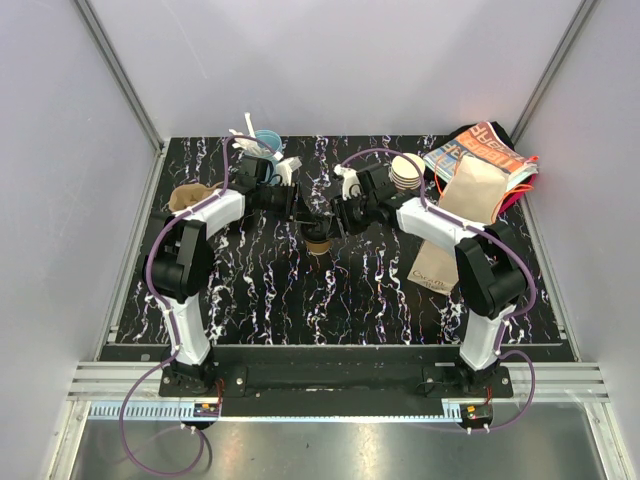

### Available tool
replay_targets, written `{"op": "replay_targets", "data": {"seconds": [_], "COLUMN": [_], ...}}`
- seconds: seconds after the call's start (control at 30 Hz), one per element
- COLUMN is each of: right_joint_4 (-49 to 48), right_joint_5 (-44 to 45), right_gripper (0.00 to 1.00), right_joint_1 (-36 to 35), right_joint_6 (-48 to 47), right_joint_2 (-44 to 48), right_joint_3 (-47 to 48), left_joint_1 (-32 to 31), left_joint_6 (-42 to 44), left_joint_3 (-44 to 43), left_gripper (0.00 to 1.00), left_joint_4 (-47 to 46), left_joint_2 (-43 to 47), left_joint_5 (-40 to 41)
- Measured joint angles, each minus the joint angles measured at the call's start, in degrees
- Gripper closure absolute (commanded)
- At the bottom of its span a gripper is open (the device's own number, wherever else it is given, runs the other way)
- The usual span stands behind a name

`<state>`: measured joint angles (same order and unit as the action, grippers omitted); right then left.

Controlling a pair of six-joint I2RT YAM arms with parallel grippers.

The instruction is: Pack the takeout coffee

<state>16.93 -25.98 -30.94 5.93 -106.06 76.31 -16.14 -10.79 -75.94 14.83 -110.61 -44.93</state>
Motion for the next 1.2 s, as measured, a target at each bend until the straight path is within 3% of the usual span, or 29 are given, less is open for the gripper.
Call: {"op": "replay_targets", "data": {"seconds": [0.6,0.7,0.93,1.2], "right_joint_4": [0.11,0.37,1.18,2.71], "right_joint_5": [1.6,1.73,6.82,12.68], "right_gripper": [0.56,0.53,0.33,0.33], "right_joint_1": [-1.05,-1.09,-2.12,-2.97], "right_joint_6": [-0.11,-0.28,-3.85,-10.93], "right_joint_2": [-0.55,-0.44,0.72,3.08], "right_joint_3": [0.11,0.26,0.33,0.98], "left_joint_1": [-0.11,-0.13,-0.15,-0.15], "left_joint_6": [0.0,0.0,0.0,0.07], "left_joint_3": [0.35,0.35,0.33,0.31], "left_gripper": [0.7,0.7,0.7,0.69], "left_joint_4": [-0.33,-0.33,-0.33,-0.28], "left_joint_2": [0.28,0.28,0.31,0.31], "left_joint_5": [0.46,0.5,0.57,0.44]}}
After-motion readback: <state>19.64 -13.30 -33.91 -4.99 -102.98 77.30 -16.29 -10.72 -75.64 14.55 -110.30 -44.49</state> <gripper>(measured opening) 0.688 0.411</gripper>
